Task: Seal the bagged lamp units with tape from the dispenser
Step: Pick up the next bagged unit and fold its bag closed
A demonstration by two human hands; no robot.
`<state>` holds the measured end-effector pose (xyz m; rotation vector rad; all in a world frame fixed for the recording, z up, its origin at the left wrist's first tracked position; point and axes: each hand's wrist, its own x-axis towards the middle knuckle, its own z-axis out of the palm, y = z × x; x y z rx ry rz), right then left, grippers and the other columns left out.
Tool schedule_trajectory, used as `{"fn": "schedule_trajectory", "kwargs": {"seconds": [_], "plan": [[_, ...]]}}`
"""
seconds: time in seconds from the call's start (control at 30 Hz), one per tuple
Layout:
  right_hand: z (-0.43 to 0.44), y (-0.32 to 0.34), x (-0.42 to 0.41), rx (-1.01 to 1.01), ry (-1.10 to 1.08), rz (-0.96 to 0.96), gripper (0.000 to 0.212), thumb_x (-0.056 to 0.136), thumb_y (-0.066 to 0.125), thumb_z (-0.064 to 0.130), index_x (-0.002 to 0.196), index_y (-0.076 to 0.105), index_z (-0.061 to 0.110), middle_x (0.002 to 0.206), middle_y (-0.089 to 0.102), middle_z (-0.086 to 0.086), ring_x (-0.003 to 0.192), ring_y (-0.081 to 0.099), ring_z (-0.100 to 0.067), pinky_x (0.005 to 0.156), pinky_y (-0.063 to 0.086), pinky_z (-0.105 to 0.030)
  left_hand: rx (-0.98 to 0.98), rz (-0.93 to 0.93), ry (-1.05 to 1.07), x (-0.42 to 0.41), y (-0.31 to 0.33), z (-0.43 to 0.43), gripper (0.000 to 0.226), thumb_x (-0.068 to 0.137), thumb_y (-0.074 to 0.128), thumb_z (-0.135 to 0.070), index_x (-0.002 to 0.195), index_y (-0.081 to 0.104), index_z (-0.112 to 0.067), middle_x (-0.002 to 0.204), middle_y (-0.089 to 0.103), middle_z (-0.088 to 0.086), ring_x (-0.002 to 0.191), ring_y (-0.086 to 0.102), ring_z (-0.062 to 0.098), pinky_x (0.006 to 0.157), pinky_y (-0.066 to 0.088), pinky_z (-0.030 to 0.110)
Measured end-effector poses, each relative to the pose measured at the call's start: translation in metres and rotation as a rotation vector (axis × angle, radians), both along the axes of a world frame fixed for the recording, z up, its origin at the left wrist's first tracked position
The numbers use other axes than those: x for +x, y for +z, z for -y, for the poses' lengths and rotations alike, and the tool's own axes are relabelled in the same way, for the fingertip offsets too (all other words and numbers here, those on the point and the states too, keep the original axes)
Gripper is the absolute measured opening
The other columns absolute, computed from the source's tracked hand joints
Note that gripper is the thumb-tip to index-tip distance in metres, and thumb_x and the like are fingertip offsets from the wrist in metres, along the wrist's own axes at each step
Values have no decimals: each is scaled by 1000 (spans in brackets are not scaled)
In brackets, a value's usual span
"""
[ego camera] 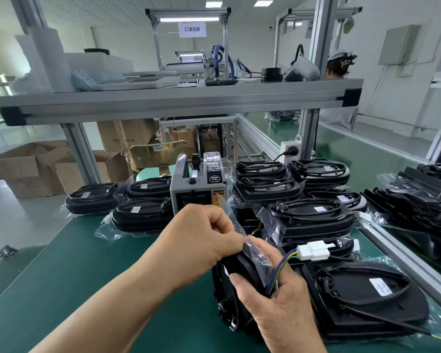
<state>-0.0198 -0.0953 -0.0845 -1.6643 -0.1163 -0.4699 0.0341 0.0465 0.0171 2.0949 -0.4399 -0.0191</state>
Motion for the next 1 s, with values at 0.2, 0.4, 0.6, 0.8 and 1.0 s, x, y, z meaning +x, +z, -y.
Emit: {"fn": "schedule_trajectory", "kwargs": {"seconds": [0.2, 0.4, 0.6, 0.8, 1.0], "plan": [[0, -1, -1, -46, -10, 4, 61, 70, 86, 1, 120, 65, 30, 88, 77, 13, 77, 71, -1, 68, 48, -4, -149, -89, 85, -1, -13, -2, 38, 51, 73, -46, 79, 61, -24, 62, 48, -8, 60, 45, 13, 59, 43, 35], [-2, -4, 1, -11, 1, 45, 62, 63, 80, 27, 123, 63, 34, 93, 77, 11, 84, 73, -7, 75, 51, -11, -294, -141, 88, -1, -22, 1, 16, 64, 76, -31, 63, 62, -24, 55, 48, -10, 46, 41, 2, 45, 35, 12], [-6, -8, 2, -17, -11, 82, 63, 60, 78, 45, 121, 64, 45, 93, 77, 11, 83, 72, -7, 75, 51, -10, -382, -174, 121, 4, -31, -2, 23, 72, 76, -24, 57, 59, -25, 63, 57, -6, 53, 50, 3, 47, 40, 12], [-16, -7, 22, 97, -50, 187, 64, 64, 79, 43, 126, 62, 37, 105, 76, 9, 95, 73, -12, 83, 53, -18, -390, -99, 106, 12, -26, 0, 24, 58, 77, -43, 70, 66, -25, 68, 47, -1, 66, 46, 15, 63, 43, 31], [-18, -17, 36, 62, 305, 103, 106, 70, 89, 34, 154, 22, 39, 150, 47, 15, 138, 46, -8, 109, 44, -30, -158, 145, 25, 28, -11, -10, 22, 62, 79, -36, 79, 65, -31, 66, 48, -17, 60, 43, 3, 60, 42, 16]]}}
